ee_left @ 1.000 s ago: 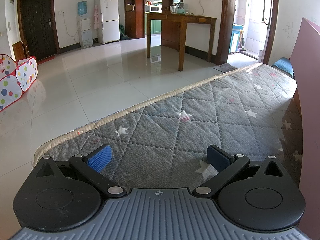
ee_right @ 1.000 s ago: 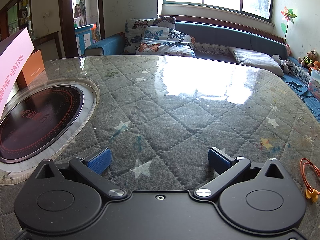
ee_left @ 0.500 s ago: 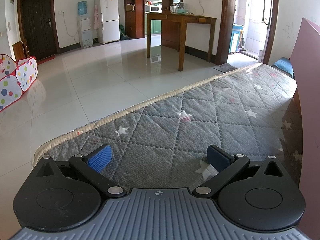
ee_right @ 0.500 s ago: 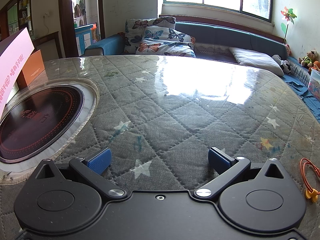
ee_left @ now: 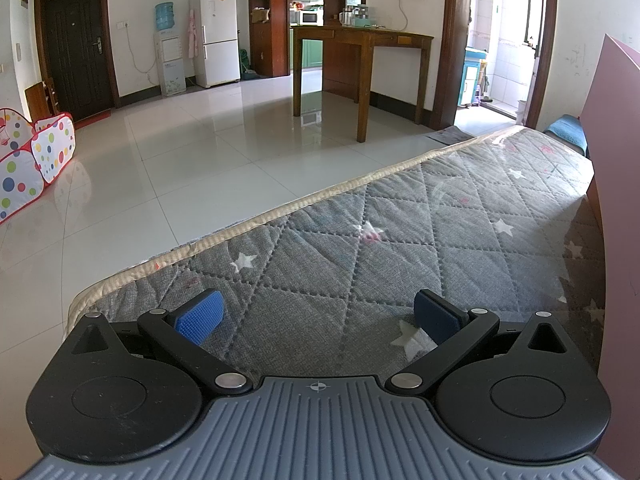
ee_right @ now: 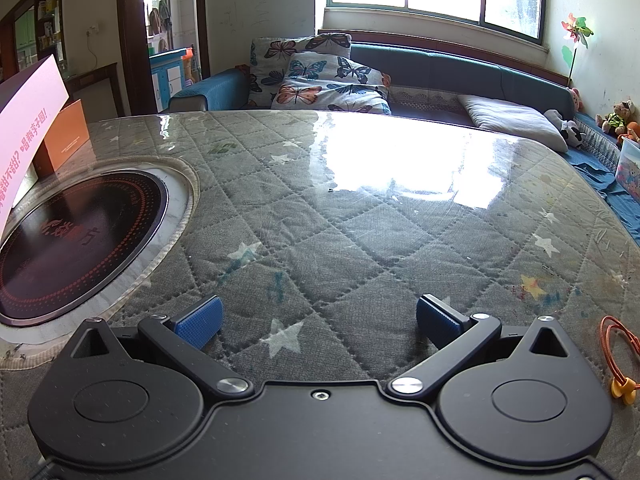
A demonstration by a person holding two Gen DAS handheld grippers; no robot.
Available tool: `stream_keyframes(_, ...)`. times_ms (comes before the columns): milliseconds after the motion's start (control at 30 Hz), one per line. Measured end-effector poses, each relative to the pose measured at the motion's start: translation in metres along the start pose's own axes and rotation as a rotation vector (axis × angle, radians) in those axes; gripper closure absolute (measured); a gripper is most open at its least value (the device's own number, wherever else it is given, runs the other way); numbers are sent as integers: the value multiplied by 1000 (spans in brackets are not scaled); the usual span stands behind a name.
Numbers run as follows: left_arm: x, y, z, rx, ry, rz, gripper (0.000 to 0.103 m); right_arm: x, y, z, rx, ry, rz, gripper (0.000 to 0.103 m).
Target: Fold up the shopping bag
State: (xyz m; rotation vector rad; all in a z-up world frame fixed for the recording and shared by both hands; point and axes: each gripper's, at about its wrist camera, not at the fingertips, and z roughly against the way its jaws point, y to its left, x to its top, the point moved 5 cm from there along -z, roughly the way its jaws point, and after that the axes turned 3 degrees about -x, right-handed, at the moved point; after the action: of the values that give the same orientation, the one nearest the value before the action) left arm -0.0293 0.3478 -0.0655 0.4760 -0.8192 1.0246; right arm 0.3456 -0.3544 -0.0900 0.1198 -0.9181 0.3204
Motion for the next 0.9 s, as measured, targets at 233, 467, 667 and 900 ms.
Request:
stream_keyframes(233,0,0,-1,0,0,0,0,0,0,0,0,0,0,0)
stream_keyframes(467,0,0,-1,0,0,0,0,0,0,0,0,0,0,0)
stream_keyframes(667,1,1,-1,0,0,0,0,0,0,0,0,0,0,0)
stream_keyframes(900,1,1,-1,0,0,0,0,0,0,0,0,0,0,0)
